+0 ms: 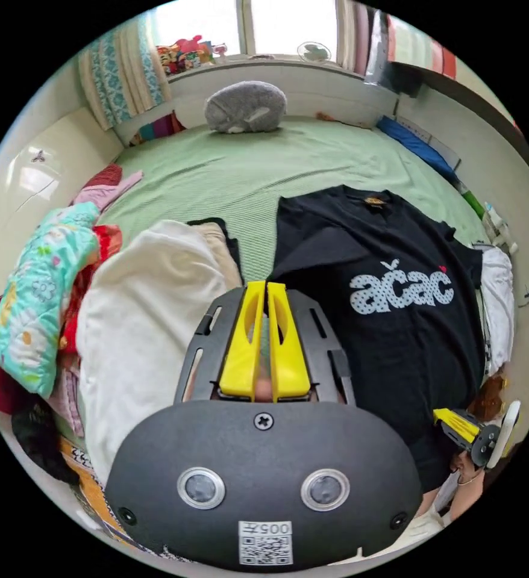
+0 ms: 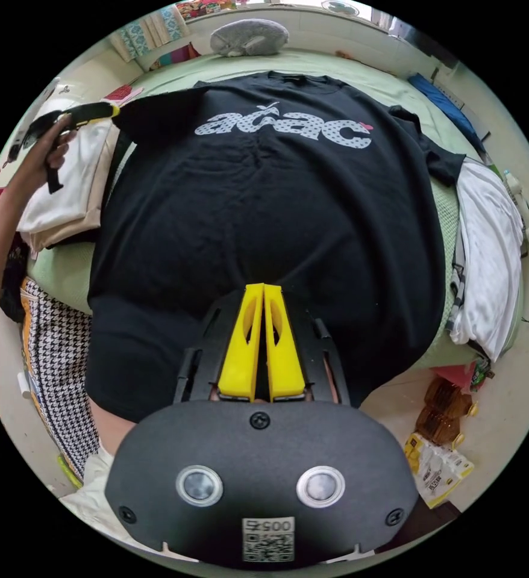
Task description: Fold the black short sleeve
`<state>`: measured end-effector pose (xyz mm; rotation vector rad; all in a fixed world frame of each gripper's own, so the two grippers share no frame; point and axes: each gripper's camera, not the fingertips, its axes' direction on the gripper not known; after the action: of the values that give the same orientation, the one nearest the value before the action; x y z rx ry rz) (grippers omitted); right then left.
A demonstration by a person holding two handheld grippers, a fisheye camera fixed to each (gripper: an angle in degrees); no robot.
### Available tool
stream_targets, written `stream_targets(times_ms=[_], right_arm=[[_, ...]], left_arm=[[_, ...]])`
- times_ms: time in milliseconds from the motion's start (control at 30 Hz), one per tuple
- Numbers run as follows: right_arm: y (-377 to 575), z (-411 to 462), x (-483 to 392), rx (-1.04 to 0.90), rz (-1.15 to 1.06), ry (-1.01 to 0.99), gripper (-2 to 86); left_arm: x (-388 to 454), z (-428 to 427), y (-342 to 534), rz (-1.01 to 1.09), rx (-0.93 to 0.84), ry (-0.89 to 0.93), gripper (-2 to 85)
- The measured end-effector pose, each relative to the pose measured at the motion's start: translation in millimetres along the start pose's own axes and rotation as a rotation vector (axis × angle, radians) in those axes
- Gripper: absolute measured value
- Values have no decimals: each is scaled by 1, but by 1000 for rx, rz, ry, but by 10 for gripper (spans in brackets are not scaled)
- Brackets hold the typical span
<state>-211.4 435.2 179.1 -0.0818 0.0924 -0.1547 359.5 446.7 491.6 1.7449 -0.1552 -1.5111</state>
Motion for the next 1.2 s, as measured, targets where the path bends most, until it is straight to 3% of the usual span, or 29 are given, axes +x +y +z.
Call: stream_targets(times_ms=[100, 167, 267, 400, 567, 733, 900, 1067, 1200], right_arm=[[-4, 0, -6, 0, -9, 18, -9], [-7, 1, -10, -3, -13, 28, -9], [-10, 1, -14, -3, -18, 35, -9], [-14, 1, -20, -5, -30, 48, -9], [-19, 2, -29, -11, -45, 81, -9], [-23, 3, -35, -17, -54, 102, -9], [-26, 3, -29, -17, -30, 51, -9], [-28, 4, -21, -16, -1, -13, -9], [-29, 4, -18, -15, 7, -34, -9]], left_arm=[[-56, 7, 0, -194, -50, 33, 2], [-97, 10, 14, -389, 14, 310, -2], [-116, 13, 31, -503, 95, 434, -5], [-106, 7, 31, -437, 115, 354, -3], [-40, -12, 4, -115, 125, 205, 20], [25, 1, -30, 81, 58, 212, 74], [68, 41, -59, 110, -41, 238, 99], [102, 85, -74, 148, -166, 117, 101], [114, 85, -76, 157, -146, 87, 88]])
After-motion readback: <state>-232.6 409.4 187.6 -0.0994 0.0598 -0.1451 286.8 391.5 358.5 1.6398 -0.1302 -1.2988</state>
